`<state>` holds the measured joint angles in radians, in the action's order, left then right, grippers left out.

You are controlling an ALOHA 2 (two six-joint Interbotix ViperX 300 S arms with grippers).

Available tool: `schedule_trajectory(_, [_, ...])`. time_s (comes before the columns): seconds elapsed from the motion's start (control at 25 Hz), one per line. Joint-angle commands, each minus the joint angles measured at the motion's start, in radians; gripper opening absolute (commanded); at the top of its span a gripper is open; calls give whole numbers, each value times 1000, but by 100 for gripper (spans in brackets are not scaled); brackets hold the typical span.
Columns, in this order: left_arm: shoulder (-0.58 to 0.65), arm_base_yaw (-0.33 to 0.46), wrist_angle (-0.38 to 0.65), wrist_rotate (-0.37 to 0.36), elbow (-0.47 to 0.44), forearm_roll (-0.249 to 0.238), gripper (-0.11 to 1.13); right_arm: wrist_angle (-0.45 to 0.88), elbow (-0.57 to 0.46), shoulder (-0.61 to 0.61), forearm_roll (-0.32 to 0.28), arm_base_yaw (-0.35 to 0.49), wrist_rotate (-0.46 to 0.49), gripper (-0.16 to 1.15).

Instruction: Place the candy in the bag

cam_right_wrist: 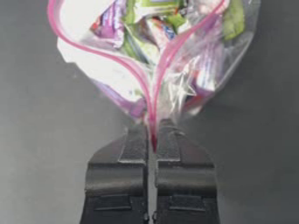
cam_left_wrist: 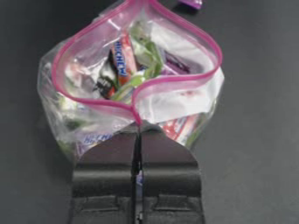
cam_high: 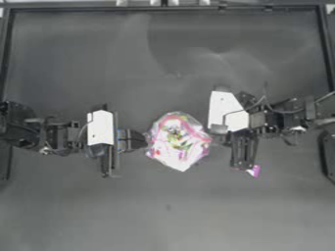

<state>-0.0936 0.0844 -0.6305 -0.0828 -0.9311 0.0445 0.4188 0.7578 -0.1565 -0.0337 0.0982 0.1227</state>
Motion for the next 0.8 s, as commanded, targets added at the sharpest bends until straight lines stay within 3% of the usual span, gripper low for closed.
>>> schedule_trajectory(0.04, [20, -2, -9, 2, 17, 2, 7, -8, -9, -14, -3, -2, 2, 6])
schedule_trajectory(0.4, [17, -2, -5, 0, 20, 0, 7, -58, 17, -14, 3, 0, 2, 11])
schedule_trajectory(0.6, [17, -2, -5, 0, 20, 0, 7, -91, 29, -14, 3, 12, 3, 32])
schedule_trajectory(0.8, [17, -2, -5, 0, 20, 0, 7, -104, 34, -12, 15, 18, 5, 42])
